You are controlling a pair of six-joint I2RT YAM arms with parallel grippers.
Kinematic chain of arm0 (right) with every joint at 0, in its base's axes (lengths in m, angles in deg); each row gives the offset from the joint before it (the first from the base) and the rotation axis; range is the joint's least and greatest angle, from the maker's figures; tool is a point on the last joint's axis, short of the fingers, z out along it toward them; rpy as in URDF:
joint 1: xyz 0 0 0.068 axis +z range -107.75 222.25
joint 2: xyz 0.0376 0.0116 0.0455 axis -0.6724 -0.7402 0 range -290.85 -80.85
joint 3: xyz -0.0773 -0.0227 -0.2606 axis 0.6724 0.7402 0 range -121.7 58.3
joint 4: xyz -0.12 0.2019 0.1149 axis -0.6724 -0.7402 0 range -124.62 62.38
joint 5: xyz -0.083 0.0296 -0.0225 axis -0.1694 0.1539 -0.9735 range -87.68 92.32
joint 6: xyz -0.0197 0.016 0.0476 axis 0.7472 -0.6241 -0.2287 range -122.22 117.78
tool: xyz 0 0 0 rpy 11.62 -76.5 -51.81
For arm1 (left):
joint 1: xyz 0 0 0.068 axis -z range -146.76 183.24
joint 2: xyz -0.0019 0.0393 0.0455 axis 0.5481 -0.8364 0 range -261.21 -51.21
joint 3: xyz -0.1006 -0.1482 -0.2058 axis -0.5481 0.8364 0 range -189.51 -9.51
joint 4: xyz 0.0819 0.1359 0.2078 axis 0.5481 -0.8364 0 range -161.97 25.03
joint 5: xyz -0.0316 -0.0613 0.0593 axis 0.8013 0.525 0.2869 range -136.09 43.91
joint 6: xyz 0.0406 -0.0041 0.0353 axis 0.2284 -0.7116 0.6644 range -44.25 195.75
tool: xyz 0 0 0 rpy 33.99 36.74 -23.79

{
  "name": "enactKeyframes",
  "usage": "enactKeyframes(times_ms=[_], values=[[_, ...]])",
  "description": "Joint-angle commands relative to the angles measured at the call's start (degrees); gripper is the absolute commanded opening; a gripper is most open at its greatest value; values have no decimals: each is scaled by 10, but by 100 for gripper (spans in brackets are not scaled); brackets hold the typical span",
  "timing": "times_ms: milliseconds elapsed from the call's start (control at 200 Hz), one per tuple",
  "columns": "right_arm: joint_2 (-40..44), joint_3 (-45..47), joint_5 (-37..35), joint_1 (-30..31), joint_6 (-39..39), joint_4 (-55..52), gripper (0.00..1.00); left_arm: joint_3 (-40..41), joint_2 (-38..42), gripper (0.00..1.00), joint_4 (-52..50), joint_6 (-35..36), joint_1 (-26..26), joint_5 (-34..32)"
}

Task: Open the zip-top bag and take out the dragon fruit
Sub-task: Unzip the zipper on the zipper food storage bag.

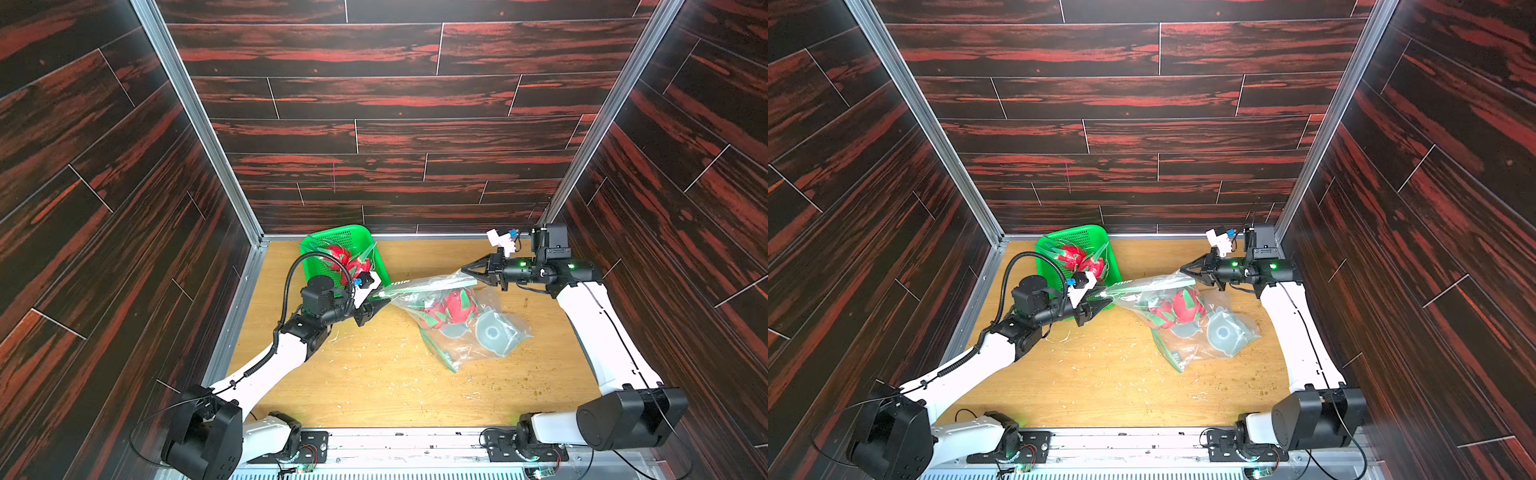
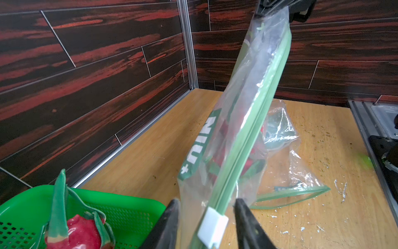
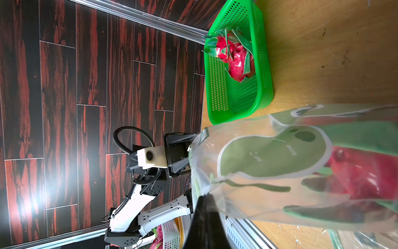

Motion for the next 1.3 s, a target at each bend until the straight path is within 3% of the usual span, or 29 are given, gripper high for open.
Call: enactKeyframes(times_ms=[0,235,536,626,722,902,1112,1298], values=[[2,-30,38,-2,1,26,0,10,-4,48,18,6,-3,-3],[3,-28,40,-2,-4,29,0,-1,-24,41,15,0,-5,17],[1,-30,38,-7,2,26,0,4,-2,8,33,-33,-11,29],[-2,-46,26,-7,19,18,9,-7,7,3,14,-35,-11,37],[-8,-86,-11,-7,66,-17,19,-33,14,0,-25,-34,-11,52],[-26,-194,-106,-4,171,-69,29,-128,11,0,-154,-72,-3,76],[-33,-265,-68,18,281,-57,40,-201,5,0,-250,-148,18,52],[-59,-286,-38,93,392,-56,43,-259,-15,0,-338,-150,18,56]])
